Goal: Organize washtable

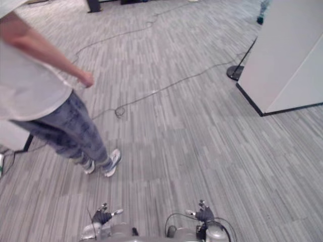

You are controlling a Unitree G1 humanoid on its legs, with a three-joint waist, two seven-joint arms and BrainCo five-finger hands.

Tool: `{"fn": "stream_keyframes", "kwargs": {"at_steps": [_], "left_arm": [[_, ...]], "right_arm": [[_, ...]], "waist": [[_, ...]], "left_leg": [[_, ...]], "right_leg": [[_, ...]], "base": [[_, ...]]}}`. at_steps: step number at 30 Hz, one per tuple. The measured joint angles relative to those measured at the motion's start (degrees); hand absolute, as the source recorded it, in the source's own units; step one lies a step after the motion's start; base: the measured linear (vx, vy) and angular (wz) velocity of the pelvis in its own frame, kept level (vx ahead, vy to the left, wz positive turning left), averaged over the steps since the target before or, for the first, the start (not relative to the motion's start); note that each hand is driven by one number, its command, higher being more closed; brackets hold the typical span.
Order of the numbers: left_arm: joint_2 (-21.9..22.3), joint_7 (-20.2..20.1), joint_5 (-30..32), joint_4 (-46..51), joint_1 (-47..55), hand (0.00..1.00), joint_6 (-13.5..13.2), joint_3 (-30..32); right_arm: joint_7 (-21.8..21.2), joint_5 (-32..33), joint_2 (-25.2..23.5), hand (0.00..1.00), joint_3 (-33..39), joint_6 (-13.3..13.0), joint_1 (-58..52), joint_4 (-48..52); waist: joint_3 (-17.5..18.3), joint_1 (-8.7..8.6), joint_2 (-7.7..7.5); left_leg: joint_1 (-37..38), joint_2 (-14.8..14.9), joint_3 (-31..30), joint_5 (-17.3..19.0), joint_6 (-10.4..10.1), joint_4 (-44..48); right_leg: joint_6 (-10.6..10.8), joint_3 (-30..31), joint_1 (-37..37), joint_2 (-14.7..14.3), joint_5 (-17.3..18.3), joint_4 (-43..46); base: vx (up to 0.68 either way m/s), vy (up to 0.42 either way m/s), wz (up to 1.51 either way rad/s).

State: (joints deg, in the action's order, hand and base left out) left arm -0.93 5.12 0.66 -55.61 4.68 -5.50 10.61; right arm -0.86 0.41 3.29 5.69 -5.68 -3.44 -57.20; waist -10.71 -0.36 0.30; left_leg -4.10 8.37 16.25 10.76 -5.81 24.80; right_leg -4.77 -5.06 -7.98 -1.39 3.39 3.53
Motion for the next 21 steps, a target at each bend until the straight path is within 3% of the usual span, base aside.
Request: {"fn": "stream_keyframes", "kwargs": {"at_steps": [1, 2, 3, 4, 5, 8, 12, 13, 21], "left_arm": [[0.63, 0.06, -0.02, -0.31, 0.17, 0.00, 0.03, -1.46], [1.01, 0.06, 0.00, -0.54, 0.28, 0.00, 0.02, -2.01], [1.78, 0.06, -0.05, -0.97, 0.55, 0.00, -0.03, -2.94], [1.20, -0.07, 0.01, -1.32, 0.27, 0.00, -0.03, -3.59], [-0.05, -0.08, 0.01, -1.88, 0.30, 0.00, -0.10, -4.16], [-1.13, -0.07, 0.07, -2.47, 0.42, 0.00, -0.07, -4.24], [-1.58, -0.04, -0.05, -3.07, 0.53, 0.00, 0.01, -4.64], [-3.15, -0.04, -0.02, -3.45, 0.37, 0.00, -0.06, -5.92], [-2.98, -0.04, -0.03, -3.46, 0.34, 0.00, -0.09, -5.86]], "right_arm": [[0.01, 0.24, 1.06, 0.00, 0.03, -0.05, -0.64, 0.46], [0.03, 0.22, 1.73, 0.00, 0.02, -0.09, -0.99, 0.95], [0.18, 0.23, 2.35, 0.00, 0.21, 0.02, -1.33, 1.65], [0.78, 0.32, 1.73, 0.00, 0.59, 0.07, -1.37, 1.64], [0.81, 0.14, 0.76, 0.00, 0.44, -0.02, -1.77, 1.55], [0.97, 0.04, -0.64, 0.00, 0.51, -0.01, -1.43, -0.08], [0.96, 0.02, -1.42, 0.00, 0.44, -0.01, -1.27, -0.57], [0.76, 1.01, -2.33, 0.00, 0.04, -0.11, 1.44, -4.31], [0.95, 1.11, -2.34, 0.00, 1.13, -0.11, 1.23, -4.36]], "waist": [[0.43, -0.08, 1.97], [0.82, -0.21, 3.09], [1.42, -0.28, 5.08], [1.83, -0.51, 4.26], [2.20, -0.49, 2.06], [3.56, -0.22, -0.39], [3.85, -0.13, -1.01], [2.84, -2.05, -3.25], [3.07, -1.88, -3.26]], "left_leg": [[-0.67, -0.41, -2.76, -4.99, -0.34, -11.08], [-1.47, -0.37, -3.84, -9.85, 0.03, -13.95], [-2.12, -0.15, -4.30, -13.89, 4.60, -15.12], [-1.21, -1.08, -4.05, -13.78, 4.38, -14.95], [1.27, -2.56, -3.89, -13.80, 4.42, -18.34], [5.26, -5.77, -3.09, -15.59, 5.06, -26.25], [7.99, -7.81, -2.88, -16.01, 5.61, -30.04], [7.82, -11.96, -7.07, -14.81, 8.40, -30.77], [6.86, -13.40, -6.83, -15.12, 8.32, -30.75]], "right_leg": [[1.52, 0.89, -0.81, -1.03, 0.93, -0.39], [2.26, 1.30, -1.09, -1.75, 1.48, -0.46], [3.26, 2.29, -2.28, -3.54, 2.95, -0.38], [3.30, 2.32, -3.10, -2.54, 3.98, -0.16], [4.88, 2.65, -3.09, -0.70, 5.03, 1.48], [5.90, 3.45, -2.32, 2.01, 7.76, 3.63], [6.34, 3.40, -2.69, 3.50, 7.99, 5.53], [9.05, -2.80, -3.41, 7.09, 7.90, 4.35], [10.02, -2.78, -2.93, 8.51, 9.39, 3.12]], "base": [[0.34, 0.115, -0.58], [0.32, 0.179, -0.53], [0.24, 0.176, -0.24], [0.29, 0.215, -0.13], [0.32, 0.183, 0.04], [0.27, 0.124, 0.00], [0.16, 0.079, 0.06], [0.03, 0.014, 0.03], [-0.01, -0.014, 0.01]]}}
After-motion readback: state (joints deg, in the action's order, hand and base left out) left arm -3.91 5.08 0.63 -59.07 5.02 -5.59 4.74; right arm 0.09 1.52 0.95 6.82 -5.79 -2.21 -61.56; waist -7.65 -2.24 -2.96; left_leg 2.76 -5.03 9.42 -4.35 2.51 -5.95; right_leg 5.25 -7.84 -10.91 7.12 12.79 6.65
